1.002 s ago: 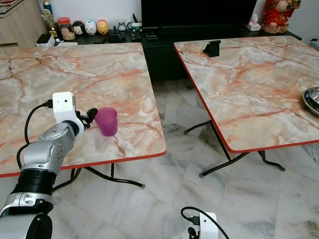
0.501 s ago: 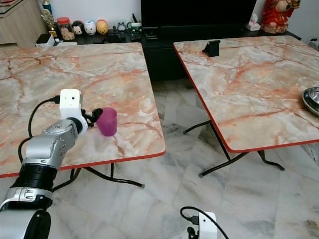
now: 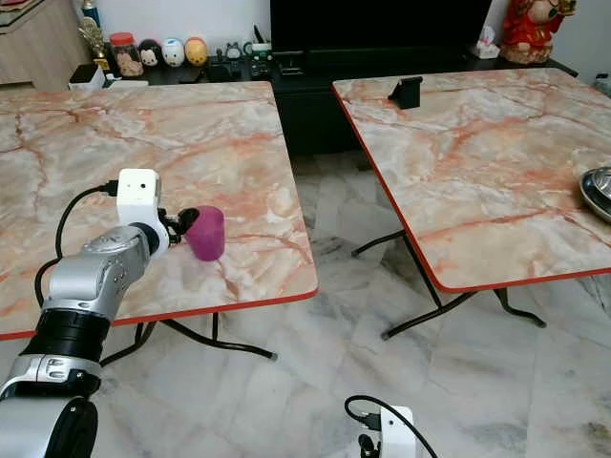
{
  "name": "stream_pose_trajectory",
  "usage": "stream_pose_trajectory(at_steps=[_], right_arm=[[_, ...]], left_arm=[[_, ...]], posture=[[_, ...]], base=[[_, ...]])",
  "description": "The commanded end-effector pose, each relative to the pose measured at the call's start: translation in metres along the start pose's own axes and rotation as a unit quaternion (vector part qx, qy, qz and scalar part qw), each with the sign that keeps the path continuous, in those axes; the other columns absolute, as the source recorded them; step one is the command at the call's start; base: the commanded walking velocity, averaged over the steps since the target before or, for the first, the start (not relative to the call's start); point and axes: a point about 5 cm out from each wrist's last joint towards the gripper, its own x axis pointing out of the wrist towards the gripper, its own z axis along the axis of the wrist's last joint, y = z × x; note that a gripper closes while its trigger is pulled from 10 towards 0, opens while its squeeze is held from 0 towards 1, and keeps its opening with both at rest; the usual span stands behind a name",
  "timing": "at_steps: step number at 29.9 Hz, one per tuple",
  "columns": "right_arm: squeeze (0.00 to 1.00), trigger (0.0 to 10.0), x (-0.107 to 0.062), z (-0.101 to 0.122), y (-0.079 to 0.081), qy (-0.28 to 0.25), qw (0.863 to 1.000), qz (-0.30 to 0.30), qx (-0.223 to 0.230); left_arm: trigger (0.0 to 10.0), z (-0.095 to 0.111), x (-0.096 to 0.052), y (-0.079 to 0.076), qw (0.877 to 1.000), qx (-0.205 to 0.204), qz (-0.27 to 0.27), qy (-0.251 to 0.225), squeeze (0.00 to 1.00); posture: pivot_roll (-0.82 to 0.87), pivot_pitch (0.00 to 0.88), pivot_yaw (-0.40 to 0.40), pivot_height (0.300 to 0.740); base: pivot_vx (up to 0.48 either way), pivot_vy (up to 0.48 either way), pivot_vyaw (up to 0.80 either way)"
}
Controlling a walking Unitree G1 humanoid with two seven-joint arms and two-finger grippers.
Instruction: Setting the table
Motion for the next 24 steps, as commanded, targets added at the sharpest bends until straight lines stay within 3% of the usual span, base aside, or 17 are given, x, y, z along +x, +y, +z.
stream_pose_trajectory(at_steps=[1, 24], right_arm=[[0.0, 10.0, 0.0, 0.0, -0.001, -0.003, 1.0, -0.002, 0.003], [0.0, 10.0, -0.001, -0.003, 0.0, 0.002, 1.0, 0.0, 0.0]], left_arm=[[10.0, -0.001, 0.0, -0.003, 1.0, 0.004, -0.008, 0.008, 0.0], [10.0, -0.011, 0.002, -0.007, 0.999, 0.008, -0.012, 0.043, 0.0]], posture=[[0.05, 0.0, 0.003, 0.74], [0.05, 0.0, 0.013, 0.74]], base=[[0.0, 0.0, 0.0], [0.0, 0.0, 0.0]])
